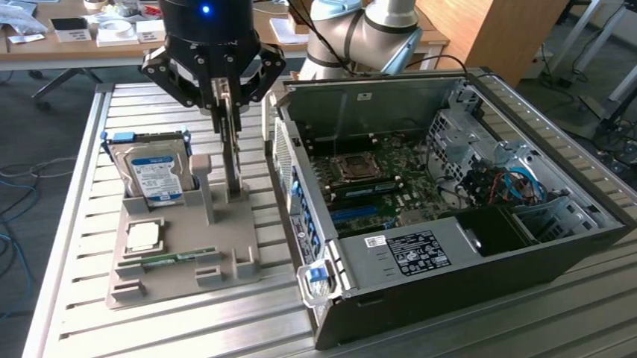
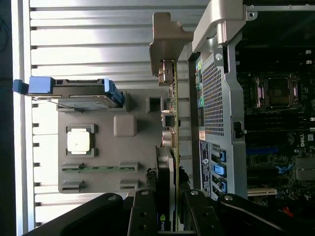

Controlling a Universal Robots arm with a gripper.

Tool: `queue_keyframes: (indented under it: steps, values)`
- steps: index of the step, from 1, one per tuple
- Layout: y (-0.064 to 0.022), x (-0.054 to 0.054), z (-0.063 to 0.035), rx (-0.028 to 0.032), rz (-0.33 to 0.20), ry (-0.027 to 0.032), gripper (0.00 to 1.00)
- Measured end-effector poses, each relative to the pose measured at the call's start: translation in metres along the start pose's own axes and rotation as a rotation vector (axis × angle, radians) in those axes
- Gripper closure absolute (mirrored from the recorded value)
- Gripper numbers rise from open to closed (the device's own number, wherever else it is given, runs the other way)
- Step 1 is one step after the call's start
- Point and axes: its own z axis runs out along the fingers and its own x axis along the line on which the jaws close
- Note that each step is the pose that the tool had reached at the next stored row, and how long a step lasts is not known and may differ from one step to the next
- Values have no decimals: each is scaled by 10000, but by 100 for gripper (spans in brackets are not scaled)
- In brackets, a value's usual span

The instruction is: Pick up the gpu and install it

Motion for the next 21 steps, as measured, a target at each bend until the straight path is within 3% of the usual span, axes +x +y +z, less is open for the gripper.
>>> queue_keyframes:
  steps: [2,4,11,14,21]
  values:
    - [0,-2,-1,2,0,9,73]
    - [0,-12,-1,6,4,55,73]
    - [4,-62,3,22,35,332,73]
    - [5,-80,3,28,45,415,73]
    - [5,-87,3,30,47,436,73]
